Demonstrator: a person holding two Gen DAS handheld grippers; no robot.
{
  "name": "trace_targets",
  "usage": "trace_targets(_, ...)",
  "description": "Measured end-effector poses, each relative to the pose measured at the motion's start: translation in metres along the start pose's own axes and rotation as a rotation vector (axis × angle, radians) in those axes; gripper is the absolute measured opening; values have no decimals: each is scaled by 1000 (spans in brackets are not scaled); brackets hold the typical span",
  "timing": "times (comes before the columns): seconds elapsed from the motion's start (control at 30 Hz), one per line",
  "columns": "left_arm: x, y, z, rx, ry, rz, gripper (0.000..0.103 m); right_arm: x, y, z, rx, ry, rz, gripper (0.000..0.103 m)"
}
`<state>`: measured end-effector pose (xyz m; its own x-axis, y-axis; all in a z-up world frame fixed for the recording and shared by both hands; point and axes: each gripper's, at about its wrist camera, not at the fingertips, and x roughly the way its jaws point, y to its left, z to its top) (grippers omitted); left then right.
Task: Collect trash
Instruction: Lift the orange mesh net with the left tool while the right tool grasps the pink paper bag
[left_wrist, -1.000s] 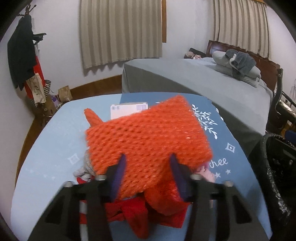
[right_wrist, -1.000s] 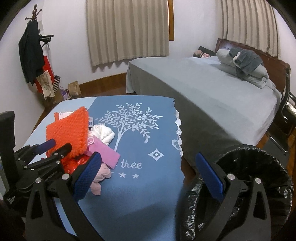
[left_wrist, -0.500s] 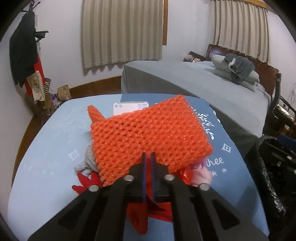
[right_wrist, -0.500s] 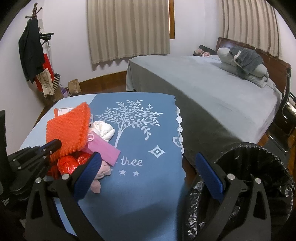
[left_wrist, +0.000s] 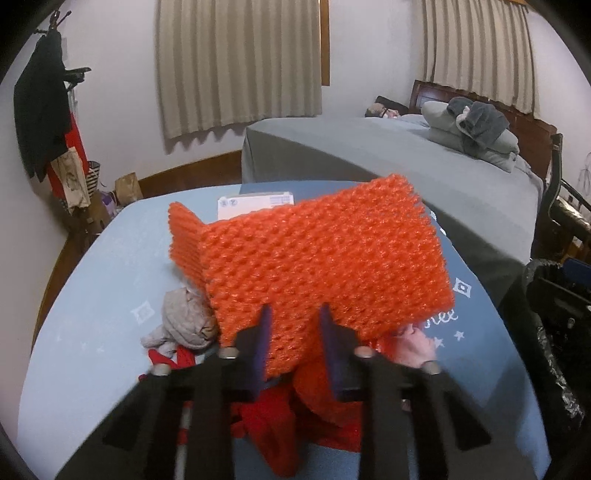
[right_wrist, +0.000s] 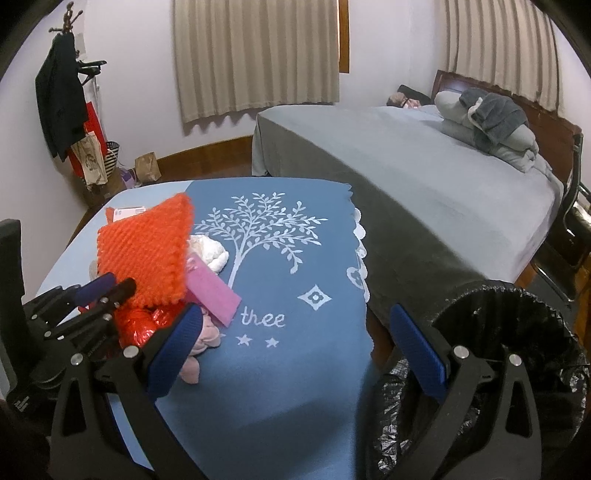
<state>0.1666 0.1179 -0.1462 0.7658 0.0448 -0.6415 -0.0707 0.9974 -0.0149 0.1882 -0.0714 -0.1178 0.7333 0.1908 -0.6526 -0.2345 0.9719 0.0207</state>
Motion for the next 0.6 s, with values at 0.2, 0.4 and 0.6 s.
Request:
trace_targets(0.2,-22,7,4,-44,-51,-50,0,0,2,1,-4,-4,2,98)
trace_targets(0.4,-38,16,6,-74,-88,-56,0,6,9,1,-13,-18,41,98)
trace_targets(0.6,-34,26,-2,-75,-56,-32,0,32,31,-5,-48,18,95,98)
